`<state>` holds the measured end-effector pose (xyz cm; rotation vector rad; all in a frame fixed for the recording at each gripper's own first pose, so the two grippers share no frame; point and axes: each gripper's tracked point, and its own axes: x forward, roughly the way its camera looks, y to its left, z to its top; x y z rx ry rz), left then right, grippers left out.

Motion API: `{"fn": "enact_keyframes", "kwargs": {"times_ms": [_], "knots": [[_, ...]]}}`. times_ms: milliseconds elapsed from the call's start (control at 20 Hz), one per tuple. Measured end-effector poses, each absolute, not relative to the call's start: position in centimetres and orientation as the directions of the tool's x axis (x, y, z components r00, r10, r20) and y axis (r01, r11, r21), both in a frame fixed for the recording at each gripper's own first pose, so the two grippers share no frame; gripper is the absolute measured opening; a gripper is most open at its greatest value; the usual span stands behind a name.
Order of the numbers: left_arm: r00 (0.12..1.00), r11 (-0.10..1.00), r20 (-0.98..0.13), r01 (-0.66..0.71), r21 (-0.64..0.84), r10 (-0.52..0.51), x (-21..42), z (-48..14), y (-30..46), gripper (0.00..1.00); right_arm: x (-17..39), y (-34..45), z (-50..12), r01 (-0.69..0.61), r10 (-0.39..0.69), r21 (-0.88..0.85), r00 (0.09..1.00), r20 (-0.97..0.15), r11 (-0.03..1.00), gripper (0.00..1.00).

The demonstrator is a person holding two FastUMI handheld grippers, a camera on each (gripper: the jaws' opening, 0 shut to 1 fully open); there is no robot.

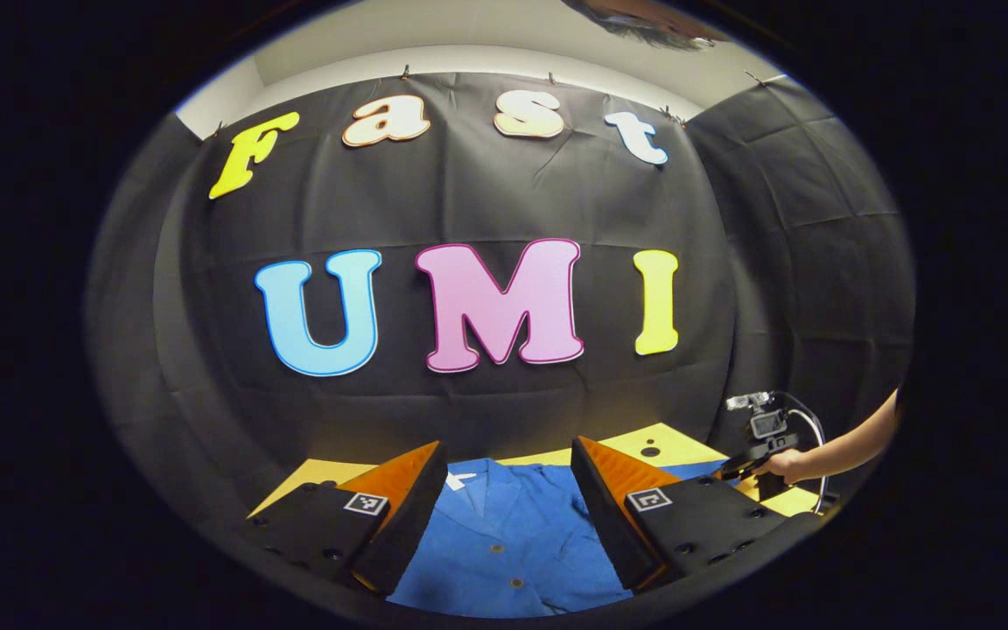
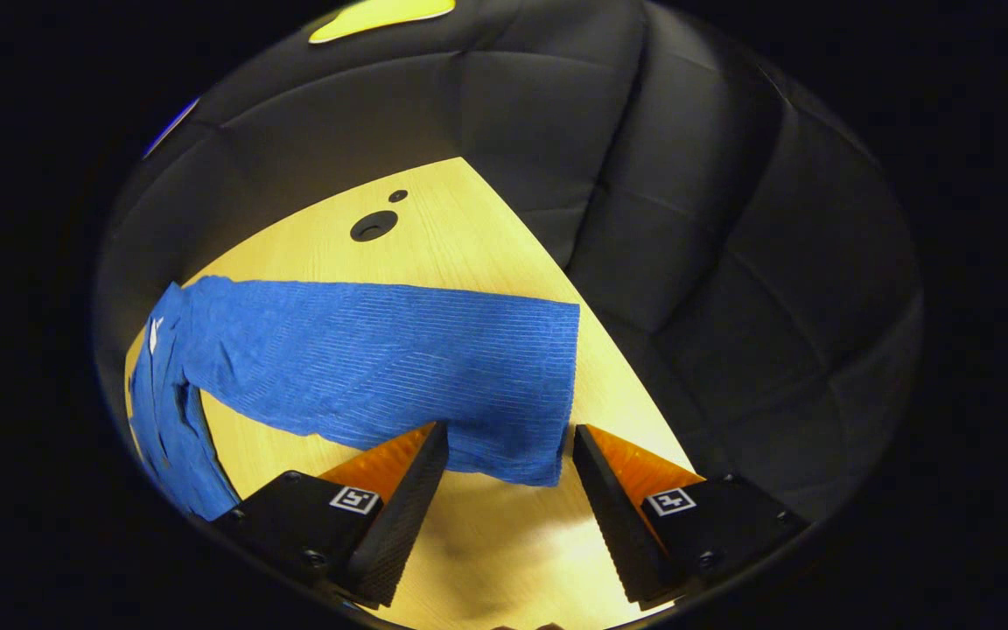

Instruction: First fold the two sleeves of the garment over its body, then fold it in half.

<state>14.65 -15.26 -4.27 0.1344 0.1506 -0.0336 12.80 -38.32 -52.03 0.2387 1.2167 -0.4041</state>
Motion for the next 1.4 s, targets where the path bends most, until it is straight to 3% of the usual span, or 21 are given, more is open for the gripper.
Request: {"fn": "enact_keyframes", "kwargs": {"times_ms": [100,150,350,400,700,1050,1250,1400], "knots": [[0.989,0.993,-0.142,0.043,0.113,-0.027,15.3,-3.9,-15.2,0.81,12.9,-38.0,-52.1,0.412,-0.164,-0.025,0.304,-0.939,0.911,0.91],[0.989,0.993,-0.144,0.040,0.107,-0.025,15.4,-4.1,-15.1,0.81,13.3,-37.5,-52.2,0.395,-0.147,-0.009,0.320,-0.936,0.919,0.79],[0.984,0.996,-0.180,0.016,0.090,0.000,15.0,-5.4,-14.1,0.81,14.4,-36.1,-52.7,0.385,-0.121,0.025,0.351,-0.929,0.923,0.16],[0.981,0.997,-0.194,0.003,0.080,0.012,14.7,-5.8,-13.8,0.81,14.6,-35.1,-52.6,0.376,-0.086,0.064,0.370,-0.925,0.925,0.10],[0.968,0.995,-0.232,-0.094,0.020,0.096,12.6,-6.9,-10.6,0.81,18.3,-30.5,-49.4,0.304,-0.025,0.145,0.490,-0.871,0.942,0.05],[0.940,0.978,-0.271,-0.208,0.033,0.209,7.7,-7.1,-5.8,0.81,25.9,-15.5,-41.7,0.023,0.197,0.262,0.599,-0.777,0.965,0.04],[0.920,0.960,-0.280,-0.280,0.024,0.275,4.8,-7.3,-3.0,0.81,28.0,-3.6,-39.2,-0.079,0.354,0.385,0.591,-0.725,0.919,0.04],[0.905,0.941,-0.275,-0.339,-0.001,0.326,2.8,-7.2,-0.6,0.81,25.8,4.8,-39.1,-0.131,0.454,0.460,0.532,-0.715,0.878,0.04]]}}
